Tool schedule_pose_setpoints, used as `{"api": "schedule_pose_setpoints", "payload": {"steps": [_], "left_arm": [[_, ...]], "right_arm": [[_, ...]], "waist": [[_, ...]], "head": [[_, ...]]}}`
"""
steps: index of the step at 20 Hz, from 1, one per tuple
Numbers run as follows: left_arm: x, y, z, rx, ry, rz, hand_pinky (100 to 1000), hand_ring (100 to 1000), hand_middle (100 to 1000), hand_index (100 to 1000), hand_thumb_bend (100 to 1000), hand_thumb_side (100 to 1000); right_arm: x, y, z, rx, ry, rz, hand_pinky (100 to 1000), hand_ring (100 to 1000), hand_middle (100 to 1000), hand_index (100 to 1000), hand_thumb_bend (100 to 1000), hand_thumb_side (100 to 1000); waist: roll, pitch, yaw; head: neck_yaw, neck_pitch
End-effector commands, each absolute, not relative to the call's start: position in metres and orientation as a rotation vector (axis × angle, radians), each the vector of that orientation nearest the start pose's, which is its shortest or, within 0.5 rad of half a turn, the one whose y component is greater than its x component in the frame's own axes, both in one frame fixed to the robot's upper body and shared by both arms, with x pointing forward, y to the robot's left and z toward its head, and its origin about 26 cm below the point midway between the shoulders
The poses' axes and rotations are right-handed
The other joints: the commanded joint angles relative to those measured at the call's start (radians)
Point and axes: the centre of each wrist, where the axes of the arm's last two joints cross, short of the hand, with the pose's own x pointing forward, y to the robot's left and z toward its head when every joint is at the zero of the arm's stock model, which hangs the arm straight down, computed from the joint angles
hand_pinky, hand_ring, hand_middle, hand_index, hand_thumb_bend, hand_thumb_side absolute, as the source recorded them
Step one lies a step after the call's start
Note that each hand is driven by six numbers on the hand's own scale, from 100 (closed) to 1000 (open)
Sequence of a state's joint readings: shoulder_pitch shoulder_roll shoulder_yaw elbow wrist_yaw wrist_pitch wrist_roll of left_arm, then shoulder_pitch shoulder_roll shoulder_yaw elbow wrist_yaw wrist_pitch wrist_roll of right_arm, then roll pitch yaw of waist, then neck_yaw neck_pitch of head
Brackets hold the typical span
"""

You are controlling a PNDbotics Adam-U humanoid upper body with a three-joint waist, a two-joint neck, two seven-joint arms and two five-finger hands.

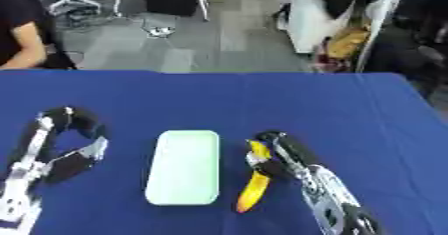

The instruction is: Pick up objects on the table and place them in the box.

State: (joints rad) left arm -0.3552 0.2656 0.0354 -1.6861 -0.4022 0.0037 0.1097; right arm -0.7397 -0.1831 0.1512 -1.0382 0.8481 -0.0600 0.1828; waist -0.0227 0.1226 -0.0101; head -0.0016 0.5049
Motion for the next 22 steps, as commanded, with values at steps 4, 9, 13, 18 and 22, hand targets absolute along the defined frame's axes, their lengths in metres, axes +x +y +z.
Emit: {"api": "schedule_pose_setpoints", "payload": {"steps": [4,9,13,18,22], "left_arm": [[0.348,0.271,0.155,0.644,-2.063,-0.397,645,453,443,589,100,176],[0.348,0.27,0.157,0.642,-2.068,-0.398,645,453,443,589,100,177],[0.348,0.27,0.157,0.641,-2.071,-0.4,645,452,442,589,100,178],[0.348,0.27,0.157,0.638,-2.072,-0.4,645,452,443,589,100,179],[0.348,0.269,0.158,0.635,-2.074,-0.4,645,452,444,590,100,179]], "right_arm": [[0.447,-0.192,0.106,-0.659,-1.59,1.225,572,734,788,867,255,919],[0.447,-0.193,0.104,-0.663,-1.58,1.234,567,728,783,863,256,916],[0.448,-0.195,0.097,-0.667,-1.548,1.248,565,721,778,861,254,913],[0.448,-0.198,0.086,-0.672,-1.505,1.26,564,717,777,861,252,911],[0.449,-0.199,0.08,-0.676,-1.487,1.265,562,715,777,861,251,909]], "waist": [[0.003,-0.009,0.003],[0.004,-0.008,0.005],[0.006,-0.004,0.008],[0.009,0.0,0.01],[0.011,0.004,0.012]], "head": [[-0.012,-0.007],[-0.012,-0.006],[-0.013,-0.005],[-0.014,-0.003],[-0.015,-0.003]]}}
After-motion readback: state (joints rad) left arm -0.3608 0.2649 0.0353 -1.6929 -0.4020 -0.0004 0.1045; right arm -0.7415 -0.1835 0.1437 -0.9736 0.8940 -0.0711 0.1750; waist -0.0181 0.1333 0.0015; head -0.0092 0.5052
